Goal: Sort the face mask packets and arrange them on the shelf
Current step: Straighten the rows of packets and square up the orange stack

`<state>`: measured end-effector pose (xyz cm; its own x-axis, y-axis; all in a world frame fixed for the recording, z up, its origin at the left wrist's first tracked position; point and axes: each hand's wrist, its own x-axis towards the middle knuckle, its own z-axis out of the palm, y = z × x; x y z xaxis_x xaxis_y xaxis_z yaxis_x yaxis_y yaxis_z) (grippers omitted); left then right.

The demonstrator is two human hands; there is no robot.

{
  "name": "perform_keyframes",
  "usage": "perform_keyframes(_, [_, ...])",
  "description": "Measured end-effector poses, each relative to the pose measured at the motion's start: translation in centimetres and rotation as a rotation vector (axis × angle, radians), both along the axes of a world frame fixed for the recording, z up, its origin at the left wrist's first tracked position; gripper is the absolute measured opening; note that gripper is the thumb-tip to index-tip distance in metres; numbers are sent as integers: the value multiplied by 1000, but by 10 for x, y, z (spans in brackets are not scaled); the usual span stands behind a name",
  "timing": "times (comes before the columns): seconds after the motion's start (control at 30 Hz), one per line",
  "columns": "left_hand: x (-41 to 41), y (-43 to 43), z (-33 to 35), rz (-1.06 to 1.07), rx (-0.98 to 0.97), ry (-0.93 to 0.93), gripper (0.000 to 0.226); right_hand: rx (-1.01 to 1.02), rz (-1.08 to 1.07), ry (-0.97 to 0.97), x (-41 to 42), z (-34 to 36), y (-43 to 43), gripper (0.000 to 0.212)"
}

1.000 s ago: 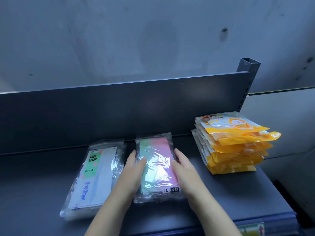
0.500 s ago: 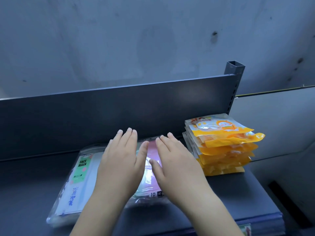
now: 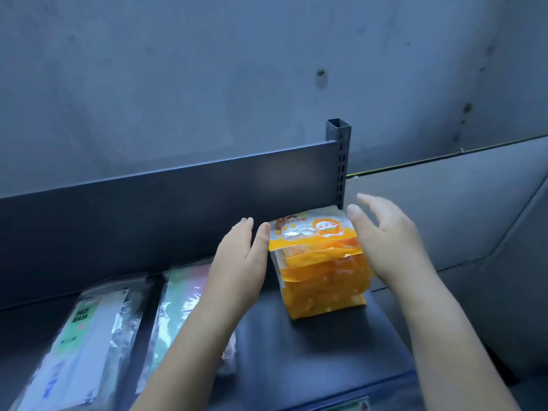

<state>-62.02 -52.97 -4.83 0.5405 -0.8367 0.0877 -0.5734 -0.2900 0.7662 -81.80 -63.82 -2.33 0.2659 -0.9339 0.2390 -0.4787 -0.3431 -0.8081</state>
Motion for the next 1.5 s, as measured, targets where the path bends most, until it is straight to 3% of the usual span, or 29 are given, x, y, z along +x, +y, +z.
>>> perform_keyframes(0.1, [-7,-30,-13,71,48,193,80,192,-20,-180,-10,-25,-24,44])
perform_keyframes(0.2, [-15,-43,-25,94,9,518,62,411,13,-362,-11,-48,-34,40])
perform_keyframes(0.3, [-25,-43,-30,78,-58,694,63,642,109,-611,-10,-59,-34,33])
perform_keyframes(0.43, [-43,-39,-30,65,-75,899,43,715,145,-676,-7,-68,-29,40])
perform_keyframes(0.77, [-37,-21,-40,188,-151,966,44,858,185,-679,15,-77,-11,66])
perform_keyframes(0.9, [-25,-9,-38,232,-190,1009,45,908,269,-680,27,-76,-2,59])
perform_keyframes(1.1, [-18,-8,-37,155,-185,942,51,894,280,-720,26,-78,-6,62])
perform_keyframes(1.27, [-10,-8,-38,141,-207,919,51,869,330,-724,21,-73,-7,52])
perform_keyframes(1.5, [-11,-9,-34,168,-191,931,46,846,356,-652,29,-66,-13,51])
